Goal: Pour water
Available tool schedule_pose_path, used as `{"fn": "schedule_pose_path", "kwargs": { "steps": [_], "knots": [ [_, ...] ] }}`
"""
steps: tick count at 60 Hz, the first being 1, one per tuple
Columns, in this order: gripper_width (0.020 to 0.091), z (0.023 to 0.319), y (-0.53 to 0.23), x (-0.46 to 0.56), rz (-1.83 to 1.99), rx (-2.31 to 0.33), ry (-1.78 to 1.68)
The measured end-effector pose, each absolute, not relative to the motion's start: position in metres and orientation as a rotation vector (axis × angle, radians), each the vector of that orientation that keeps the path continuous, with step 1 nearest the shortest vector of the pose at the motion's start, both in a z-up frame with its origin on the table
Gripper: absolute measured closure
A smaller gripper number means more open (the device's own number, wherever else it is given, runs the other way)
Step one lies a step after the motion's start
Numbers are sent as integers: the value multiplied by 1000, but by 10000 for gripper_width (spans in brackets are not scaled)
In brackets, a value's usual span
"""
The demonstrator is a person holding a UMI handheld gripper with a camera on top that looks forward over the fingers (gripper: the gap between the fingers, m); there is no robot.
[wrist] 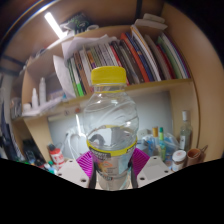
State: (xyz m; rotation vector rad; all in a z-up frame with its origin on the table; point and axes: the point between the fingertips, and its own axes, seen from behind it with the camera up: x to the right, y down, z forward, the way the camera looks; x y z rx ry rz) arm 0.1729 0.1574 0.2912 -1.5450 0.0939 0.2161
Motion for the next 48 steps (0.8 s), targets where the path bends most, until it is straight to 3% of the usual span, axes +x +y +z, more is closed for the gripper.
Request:
{"fn": "schedule_pose_path", "kwargs": {
  "steps": [10,18,27,48],
  "knots": [
    [606,148,165,204,60,-1748,24],
    [596,92,166,191,96,-1819,-35],
    [570,55,167,188,131,-1857,-29],
    [546,61,166,182,129,-1775,-76]
  ]
}}
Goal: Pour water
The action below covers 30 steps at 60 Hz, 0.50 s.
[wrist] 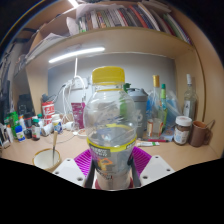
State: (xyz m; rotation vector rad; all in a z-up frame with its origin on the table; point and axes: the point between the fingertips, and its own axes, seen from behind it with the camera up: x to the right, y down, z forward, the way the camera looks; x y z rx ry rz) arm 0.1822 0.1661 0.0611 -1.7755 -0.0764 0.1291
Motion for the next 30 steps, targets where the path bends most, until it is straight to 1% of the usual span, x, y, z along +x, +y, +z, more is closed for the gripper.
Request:
{"fn": "schedule_pose_path", "kwargs": {
  "steps": [5,8,10,14,18,25,26,27,30],
  "knots": [
    [508,59,166,184,113,-1802,-76],
    [463,47,163,188,76,-1882,-93],
    [401,41,158,189,54,-1932,-109],
    [240,48,149,191,28,-1941,-121],
    [265,55,136,195,16,-1947,-96],
    [264,65,105,188,66,-1973,-52],
    [274,68,99,188,68,-1976,-48],
    [264,69,94,188,69,-1979,-43],
    [263,76,75,189,56,-1984,-25]
  ]
}}
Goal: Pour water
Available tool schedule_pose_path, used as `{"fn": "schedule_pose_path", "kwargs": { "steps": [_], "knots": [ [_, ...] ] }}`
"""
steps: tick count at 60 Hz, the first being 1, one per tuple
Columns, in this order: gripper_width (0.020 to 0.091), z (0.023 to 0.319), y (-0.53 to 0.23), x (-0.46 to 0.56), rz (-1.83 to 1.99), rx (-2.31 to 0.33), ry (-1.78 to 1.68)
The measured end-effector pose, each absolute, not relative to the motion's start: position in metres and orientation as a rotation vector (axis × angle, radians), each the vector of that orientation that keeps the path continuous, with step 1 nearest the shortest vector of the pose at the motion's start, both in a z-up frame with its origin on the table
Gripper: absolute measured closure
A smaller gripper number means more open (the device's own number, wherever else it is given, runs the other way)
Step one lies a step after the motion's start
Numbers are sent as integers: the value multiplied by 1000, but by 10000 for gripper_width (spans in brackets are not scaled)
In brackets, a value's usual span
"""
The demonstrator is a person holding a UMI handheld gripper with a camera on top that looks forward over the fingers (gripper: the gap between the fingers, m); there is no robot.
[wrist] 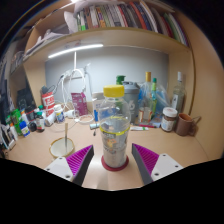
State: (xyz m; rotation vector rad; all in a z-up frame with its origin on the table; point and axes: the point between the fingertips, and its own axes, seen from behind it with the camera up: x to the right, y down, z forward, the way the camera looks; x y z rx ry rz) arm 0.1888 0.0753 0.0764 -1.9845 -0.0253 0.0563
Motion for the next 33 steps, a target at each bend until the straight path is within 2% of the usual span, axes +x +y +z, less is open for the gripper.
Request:
{"fn": "schedule_pose_path", "kwargs": {
  "steps": [33],
  "knots": [
    [264,206,-120,103,67,-1969,-65]
  ]
}}
